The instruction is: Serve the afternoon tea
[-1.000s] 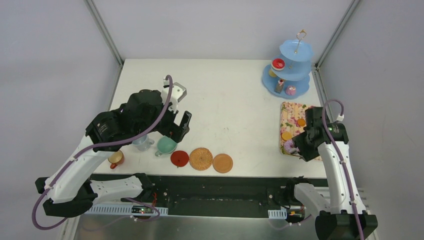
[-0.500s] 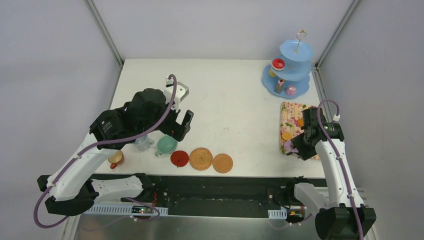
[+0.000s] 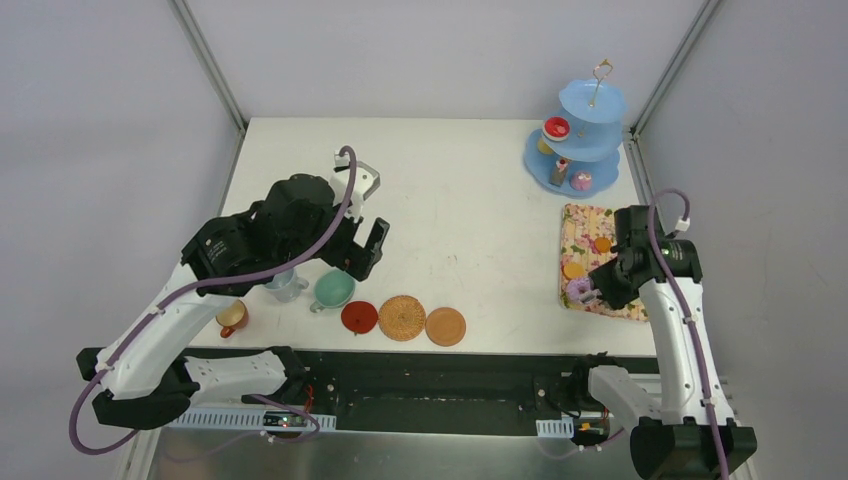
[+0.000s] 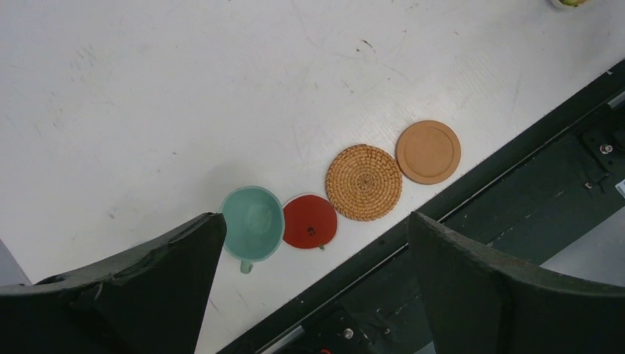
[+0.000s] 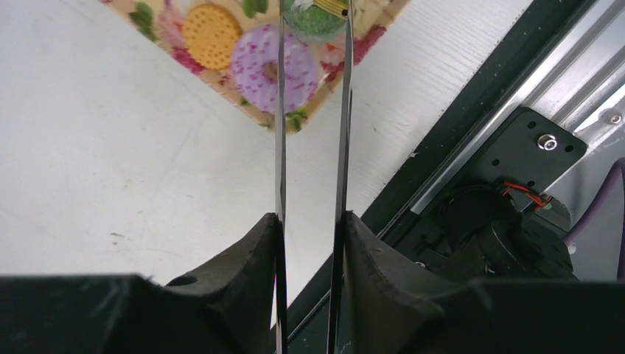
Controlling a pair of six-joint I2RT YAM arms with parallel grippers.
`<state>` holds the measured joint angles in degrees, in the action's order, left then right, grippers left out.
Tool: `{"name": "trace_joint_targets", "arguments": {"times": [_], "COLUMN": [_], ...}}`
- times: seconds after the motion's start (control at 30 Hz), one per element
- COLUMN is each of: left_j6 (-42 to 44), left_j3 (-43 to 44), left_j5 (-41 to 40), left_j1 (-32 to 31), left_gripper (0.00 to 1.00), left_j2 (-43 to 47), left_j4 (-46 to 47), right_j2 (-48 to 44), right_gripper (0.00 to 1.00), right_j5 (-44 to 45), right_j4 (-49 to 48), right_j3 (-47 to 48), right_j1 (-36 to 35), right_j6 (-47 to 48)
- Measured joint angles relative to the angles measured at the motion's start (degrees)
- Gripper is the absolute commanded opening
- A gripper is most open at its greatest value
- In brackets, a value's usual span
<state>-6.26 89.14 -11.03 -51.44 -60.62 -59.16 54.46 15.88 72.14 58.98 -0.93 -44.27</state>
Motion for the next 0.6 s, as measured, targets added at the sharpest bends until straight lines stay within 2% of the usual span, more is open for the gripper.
{"name": "trace_joint_targets", "arguments": {"times": [0.33, 0.47, 0.6], "left_j6": [0.1, -0.1, -0.5], "left_j3": [1.6, 2.5, 2.6], "left_j5": [0.0, 0.0, -0.1], "left_j1": [0.0, 0.0, 0.0], "left_gripper": [1.00, 1.00, 1.00], "left_j2": [-1.5, -2.4, -2.3], "left_j4": [-0.2, -0.2, -0.1], "right_j2": [1.9, 6.5, 14.2], "right_gripper": [0.21, 0.21, 0.21], "right_j5": [-6.7, -10.8, -12.3], "right_j4": [-1.1, -7.6, -16.5], "right_j3": [11.6, 12.2, 12.2], "right_j1": [0.0, -0.6, -4.9], "right_j6": [6.9, 7.8, 8.0]}}
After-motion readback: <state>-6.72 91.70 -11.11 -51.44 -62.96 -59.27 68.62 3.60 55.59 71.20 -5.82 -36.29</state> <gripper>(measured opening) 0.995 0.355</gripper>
